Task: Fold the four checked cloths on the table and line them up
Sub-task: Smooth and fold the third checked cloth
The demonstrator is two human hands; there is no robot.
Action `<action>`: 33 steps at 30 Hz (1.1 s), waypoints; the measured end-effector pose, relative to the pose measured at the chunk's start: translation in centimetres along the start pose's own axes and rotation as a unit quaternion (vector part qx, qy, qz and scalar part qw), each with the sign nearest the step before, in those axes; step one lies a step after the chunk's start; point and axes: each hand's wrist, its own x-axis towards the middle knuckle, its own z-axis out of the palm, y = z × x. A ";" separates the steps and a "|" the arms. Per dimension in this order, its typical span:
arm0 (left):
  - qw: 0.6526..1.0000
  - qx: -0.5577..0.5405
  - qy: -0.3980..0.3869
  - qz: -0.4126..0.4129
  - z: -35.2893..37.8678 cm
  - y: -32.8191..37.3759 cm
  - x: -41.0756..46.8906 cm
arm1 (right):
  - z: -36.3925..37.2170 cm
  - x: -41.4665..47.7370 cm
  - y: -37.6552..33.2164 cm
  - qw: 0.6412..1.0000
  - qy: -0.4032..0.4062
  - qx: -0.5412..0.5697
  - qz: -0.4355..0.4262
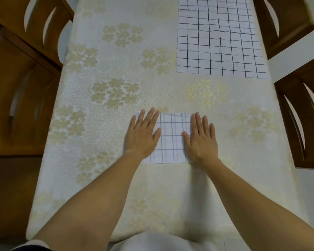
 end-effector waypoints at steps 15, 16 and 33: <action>0.998 -0.047 -0.030 -0.032 -0.2 3.9 -0.8 | 0.6 -2.3 -1.6 0.996 0.025 0.082 0.001; 0.999 -0.035 -0.026 -0.022 0.1 3.4 -0.9 | 0.9 -2.8 -1.3 0.998 0.026 0.059 -0.004; 0.998 -0.052 0.022 0.007 -1.4 4.5 0.3 | -2.2 0.2 -6.7 0.975 0.098 0.177 -0.093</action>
